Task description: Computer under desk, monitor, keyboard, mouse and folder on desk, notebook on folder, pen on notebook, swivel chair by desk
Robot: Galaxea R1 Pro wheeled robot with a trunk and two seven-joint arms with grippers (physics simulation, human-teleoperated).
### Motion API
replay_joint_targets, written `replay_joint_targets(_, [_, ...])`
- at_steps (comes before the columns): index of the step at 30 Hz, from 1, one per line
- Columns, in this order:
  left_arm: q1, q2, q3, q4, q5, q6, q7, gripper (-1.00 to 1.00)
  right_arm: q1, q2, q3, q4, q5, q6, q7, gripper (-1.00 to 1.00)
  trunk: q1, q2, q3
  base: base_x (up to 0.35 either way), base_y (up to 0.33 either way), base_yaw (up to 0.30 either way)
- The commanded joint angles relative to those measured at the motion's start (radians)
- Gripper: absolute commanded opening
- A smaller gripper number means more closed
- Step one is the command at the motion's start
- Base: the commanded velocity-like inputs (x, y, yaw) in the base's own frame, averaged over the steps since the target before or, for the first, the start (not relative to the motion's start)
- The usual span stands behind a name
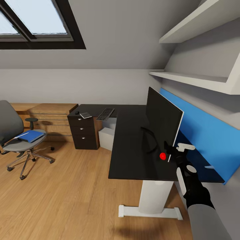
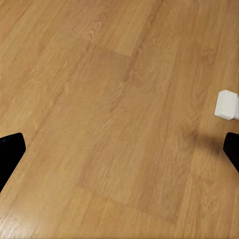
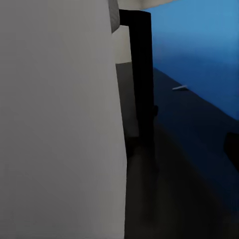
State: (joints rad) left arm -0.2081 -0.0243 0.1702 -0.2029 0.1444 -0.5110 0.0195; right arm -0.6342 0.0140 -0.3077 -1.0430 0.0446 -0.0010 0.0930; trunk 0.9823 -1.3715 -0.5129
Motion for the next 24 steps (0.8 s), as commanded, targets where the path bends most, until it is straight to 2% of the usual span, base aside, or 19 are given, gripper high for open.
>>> replay_joint_targets(1, [-0.001, 0.000, 0.000, 0.000, 0.004, -0.003, 0.000, 1.00, -0.001, 0.001, -0.005, 0.000, 0.005, 0.000, 0.008, 1.00, 0.000, -0.001, -0.001, 0.000, 0.000, 0.000])
replay_joint_targets(6, [-0.001, 0.000, 0.000, 0.000, 0.004, -0.003, 0.000, 1.00, -0.001, 0.002, -0.005, 0.000, 0.005, 0.000, 0.008, 1.00, 0.000, -0.001, -0.001, 0.000, -0.011, 0.000])
replay_joint_targets(13, [-0.001, 0.000, 0.000, 0.000, 0.004, -0.003, 0.000, 1.00, -0.001, 0.002, -0.005, 0.000, 0.005, 0.000, 0.008, 1.00, 0.000, -0.001, -0.001, 0.000, -0.132, 0.000])
replay_joint_targets(24, [-0.001, 0.000, 0.000, 0.000, 0.004, -0.003, 0.000, 1.00, -0.001, 0.001, -0.005, 0.000, 0.006, 0.000, 0.008, 1.00, 0.000, -0.001, -0.001, 0.000, -0.017, 0.000])
